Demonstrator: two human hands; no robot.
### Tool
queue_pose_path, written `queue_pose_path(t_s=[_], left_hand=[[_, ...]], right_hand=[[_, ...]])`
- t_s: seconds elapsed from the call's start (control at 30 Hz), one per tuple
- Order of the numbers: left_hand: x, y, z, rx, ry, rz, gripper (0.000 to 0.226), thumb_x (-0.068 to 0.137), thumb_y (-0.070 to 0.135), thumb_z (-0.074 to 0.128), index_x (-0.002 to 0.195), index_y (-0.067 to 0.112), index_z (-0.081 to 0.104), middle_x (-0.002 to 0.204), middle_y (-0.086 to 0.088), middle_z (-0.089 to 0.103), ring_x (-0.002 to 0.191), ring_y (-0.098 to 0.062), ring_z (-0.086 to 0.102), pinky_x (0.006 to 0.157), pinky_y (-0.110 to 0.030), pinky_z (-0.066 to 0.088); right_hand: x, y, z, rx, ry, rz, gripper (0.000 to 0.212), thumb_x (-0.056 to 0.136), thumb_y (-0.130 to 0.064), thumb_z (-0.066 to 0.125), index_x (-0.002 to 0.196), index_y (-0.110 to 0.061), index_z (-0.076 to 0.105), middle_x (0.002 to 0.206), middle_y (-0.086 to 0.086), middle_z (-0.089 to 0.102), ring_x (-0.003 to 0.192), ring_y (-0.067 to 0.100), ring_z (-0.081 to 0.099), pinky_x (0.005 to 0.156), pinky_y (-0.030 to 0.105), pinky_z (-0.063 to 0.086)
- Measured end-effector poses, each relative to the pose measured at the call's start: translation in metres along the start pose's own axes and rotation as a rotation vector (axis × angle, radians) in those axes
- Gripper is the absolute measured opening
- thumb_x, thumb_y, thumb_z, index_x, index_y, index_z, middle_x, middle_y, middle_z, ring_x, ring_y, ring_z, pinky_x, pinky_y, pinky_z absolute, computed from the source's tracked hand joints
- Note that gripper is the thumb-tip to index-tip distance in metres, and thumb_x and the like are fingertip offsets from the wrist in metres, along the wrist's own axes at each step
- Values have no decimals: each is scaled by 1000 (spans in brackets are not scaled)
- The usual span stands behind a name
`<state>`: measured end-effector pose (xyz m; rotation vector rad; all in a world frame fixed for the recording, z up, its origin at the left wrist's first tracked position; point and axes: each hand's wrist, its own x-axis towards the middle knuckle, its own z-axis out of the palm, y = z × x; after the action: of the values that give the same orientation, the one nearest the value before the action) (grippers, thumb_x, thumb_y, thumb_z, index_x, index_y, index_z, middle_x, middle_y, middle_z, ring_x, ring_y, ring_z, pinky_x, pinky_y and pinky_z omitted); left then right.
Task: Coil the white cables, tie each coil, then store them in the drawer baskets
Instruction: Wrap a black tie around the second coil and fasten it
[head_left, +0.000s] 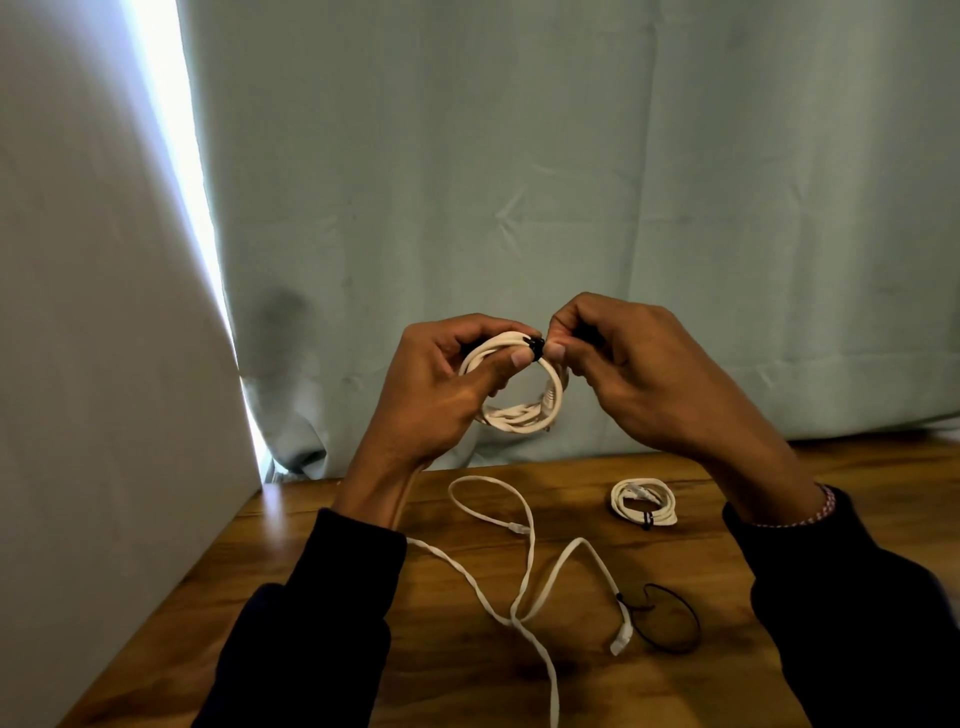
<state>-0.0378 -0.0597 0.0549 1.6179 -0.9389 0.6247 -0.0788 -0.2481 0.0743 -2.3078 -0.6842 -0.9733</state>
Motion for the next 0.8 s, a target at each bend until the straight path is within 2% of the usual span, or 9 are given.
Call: queue_pose_path(t_s=[0.2, 0.33, 0.47, 0.53, 0.63, 0.73, 0.8], left_hand=[[0, 1, 4, -62, 56, 26, 15, 90, 10, 70, 105, 8, 74, 79, 6, 72, 66, -10, 62, 62, -21, 50], [0, 3, 11, -157, 84, -5, 14, 90, 11, 69, 104, 13, 74, 76, 3, 71, 65, -15, 60, 62, -28, 52], [0, 1, 10, -132, 109, -25, 15, 90, 10, 70, 104, 11, 74, 81, -5, 73, 66, -16, 62, 63, -27, 53], [0, 1, 11, -122, 112, -38, 15, 90, 7, 70, 105, 8, 74, 84, -5, 74, 67, -14, 63, 63, -24, 53], [-1, 2, 13, -105, 125, -49, 16, 90, 6, 70, 105, 9, 74, 84, 2, 75, 67, -11, 64, 62, -22, 53], [0, 3, 12, -86, 151, -49, 19, 90, 9, 71, 109, 6, 73, 85, -1, 74, 67, -10, 64, 62, -22, 52], [1, 5, 13, -84, 184, -98, 28, 88, 11, 73, 116, 5, 68, 90, -4, 75, 69, -10, 67, 63, -21, 53]], right_hand=[[1, -4, -4, 143, 99, 42, 9, 92, -32, 66, 97, -24, 68, 85, -14, 67, 83, 1, 64, 70, 15, 53], [-1, -9, -11, 285, 28, 118, 55, 71, -60, 65, 116, -29, 66, 104, -14, 70, 97, 0, 68, 79, 18, 56], [-4, -10, -11, 310, -96, 142, 42, 81, -43, 71, 122, -33, 68, 102, -25, 70, 97, -9, 67, 80, 9, 54], [-4, -8, -9, 248, -112, 148, 38, 89, -35, 69, 127, -31, 66, 106, -22, 70, 99, -6, 67, 81, 10, 53], [-3, -7, -5, 202, -75, 128, 36, 93, -31, 66, 129, -28, 65, 117, -12, 71, 106, 2, 65, 86, 14, 50], [-2, -9, -2, 270, -7, 126, 36, 91, -32, 67, 126, -27, 68, 117, -11, 72, 106, 1, 67, 90, 20, 55], [-1, -9, 0, 249, 29, 104, 35, 91, -31, 68, 125, -28, 69, 116, -11, 73, 104, 0, 67, 88, 18, 56]])
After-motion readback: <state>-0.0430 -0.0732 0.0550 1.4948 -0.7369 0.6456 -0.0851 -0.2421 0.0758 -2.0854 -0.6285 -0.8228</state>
